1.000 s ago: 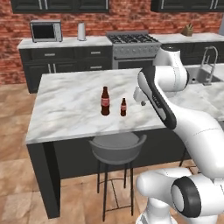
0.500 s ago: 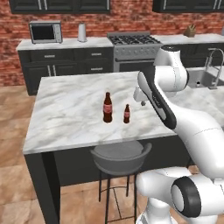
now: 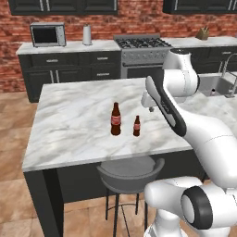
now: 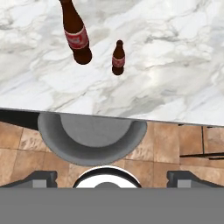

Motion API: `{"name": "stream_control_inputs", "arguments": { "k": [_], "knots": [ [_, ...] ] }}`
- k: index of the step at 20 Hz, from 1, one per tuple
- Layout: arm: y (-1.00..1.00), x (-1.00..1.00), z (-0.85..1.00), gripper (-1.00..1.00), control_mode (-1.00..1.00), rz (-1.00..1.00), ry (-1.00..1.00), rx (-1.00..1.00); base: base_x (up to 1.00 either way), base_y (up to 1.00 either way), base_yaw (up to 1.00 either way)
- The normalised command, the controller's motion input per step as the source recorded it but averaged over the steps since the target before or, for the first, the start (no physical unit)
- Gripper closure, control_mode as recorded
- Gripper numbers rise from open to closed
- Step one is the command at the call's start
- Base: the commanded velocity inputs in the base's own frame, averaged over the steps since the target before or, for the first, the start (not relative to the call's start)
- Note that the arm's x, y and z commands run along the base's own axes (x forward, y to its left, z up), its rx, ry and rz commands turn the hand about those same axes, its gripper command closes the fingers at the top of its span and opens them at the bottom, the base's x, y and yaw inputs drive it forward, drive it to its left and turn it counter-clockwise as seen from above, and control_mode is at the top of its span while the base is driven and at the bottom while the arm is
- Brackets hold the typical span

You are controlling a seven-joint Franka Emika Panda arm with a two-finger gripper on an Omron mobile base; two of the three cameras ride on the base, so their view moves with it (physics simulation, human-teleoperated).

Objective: Place the large bottle from the dining counter next to the other large bottle outside the sink, and place the small bottle from the dining counter next to the other small bottle inside the sink.

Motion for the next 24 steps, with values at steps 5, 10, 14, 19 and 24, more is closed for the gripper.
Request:
{"name": "stream_control_inputs", "arguments": {
  "k": [5,10,14,19,24],
  "knots": [
    [0.00,0.00,0.00,-1.00,-1.00,0.00,0.00,-0.01,0.00,0.00,0.00],
    [0.05,0.00,-0.07,-1.00,-1.00,0.00,0.00,0.01,0.00,0.00,0.00],
    [0.28,0.00,-0.16,-1.00,-1.00,0.00,-0.08,0.04,0.00,0.00,0.00],
    [0.37,0.00,-0.16,-1.00,-1.00,0.00,-0.19,0.06,0.00,0.00,0.00],
    [0.30,0.00,-0.21,-1.00,-1.00,0.00,-0.19,0.06,0.00,0.00,0.00]
  ]
}}
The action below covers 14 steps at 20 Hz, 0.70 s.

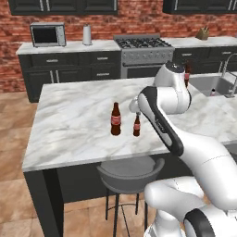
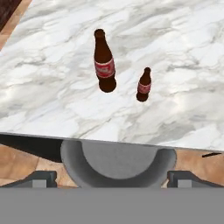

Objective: Place the large bottle from the dining counter next to the other large bottle outside the sink, and place the small bottle from the dining counter next to the other small bottle inside the sink.

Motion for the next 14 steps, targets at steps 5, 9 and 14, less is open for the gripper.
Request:
{"name": "stream_control_inputs", "arguments": {
  "k": [5,9,14],
  "knots": [
    [0.21,0.04,-0.14,-1.00,-1.00,0.00,-0.12,0.01,0.00,0.00,0.00],
    [0.20,0.18,-0.10,-1.00,-1.00,0.00,-0.08,0.00,0.00,0.00,0.00],
    [0.17,0.26,-0.08,-1.00,-1.00,0.00,-0.08,0.00,0.00,0.00,0.00]
  ]
}}
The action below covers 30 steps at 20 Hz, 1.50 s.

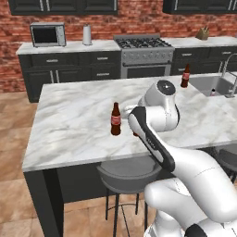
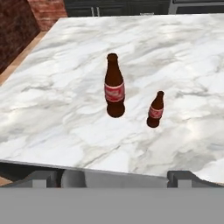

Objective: Place the large bottle from the dining counter next to the other large bottle outside the sink, and place the small bottle from the dining counter next to the other small bottle inside the sink.

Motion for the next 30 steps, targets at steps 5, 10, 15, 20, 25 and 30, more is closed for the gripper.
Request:
{"name": "stream_control_inputs", "arguments": {
  "k": [5,10,15,20,25,30],
  "knots": [
    [0.10,0.37,-0.06,-1.00,-1.00,0.00,-0.09,0.00,0.00,0.00,0.00],
    [0.01,0.39,-0.10,-1.00,-1.00,0.00,-0.03,0.00,0.00,0.00,0.00],
    [0.00,0.42,-0.23,-1.00,-1.00,0.00,0.00,0.00,0.00,0.00,0.00],
    [0.01,0.42,-0.21,-1.00,-1.00,0.00,0.00,0.00,0.00,0.00,0.00],
    [0.05,0.44,-0.17,-1.00,-1.00,0.00,0.00,0.00,0.00,0.00,0.00],
    [0.17,0.36,-0.23,-1.00,-1.00,0.00,0.00,0.00,0.00,0.00,0.00]
  ]
}}
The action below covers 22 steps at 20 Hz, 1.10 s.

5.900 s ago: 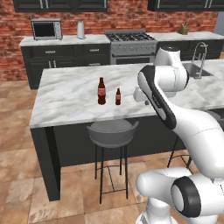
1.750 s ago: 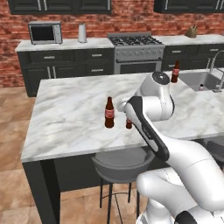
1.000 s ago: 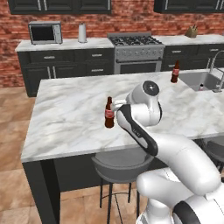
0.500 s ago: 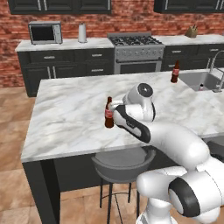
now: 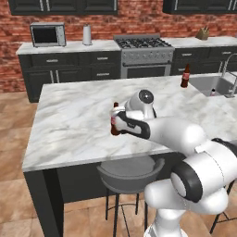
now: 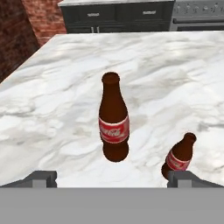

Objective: Place the large bottle from the dining counter next to the other large bottle outside the sink, and place the small bottle from the dining counter next to the other small bottle inside the sink.

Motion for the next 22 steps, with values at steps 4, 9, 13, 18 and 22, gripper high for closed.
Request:
{"name": "stream_control_inputs", "arguments": {
  "k": [4,9,13,18,22],
  "knots": [
    [0.14,0.36,-0.23,-1.00,-1.00,0.00,0.00,0.00,0.00,0.00,0.00],
    [0.05,0.37,-0.19,-1.00,-1.00,0.00,0.00,0.00,0.00,0.00,0.00],
    [0.03,0.37,-0.18,-1.00,-1.00,0.00,0.00,0.00,0.00,0.00,0.00],
    [0.04,0.37,-0.17,-1.00,-1.00,0.00,0.00,0.00,0.00,0.00,0.00],
    [0.05,0.35,-0.16,-1.00,-1.00,0.00,0.00,0.00,0.00,0.00,0.00]
  ]
}}
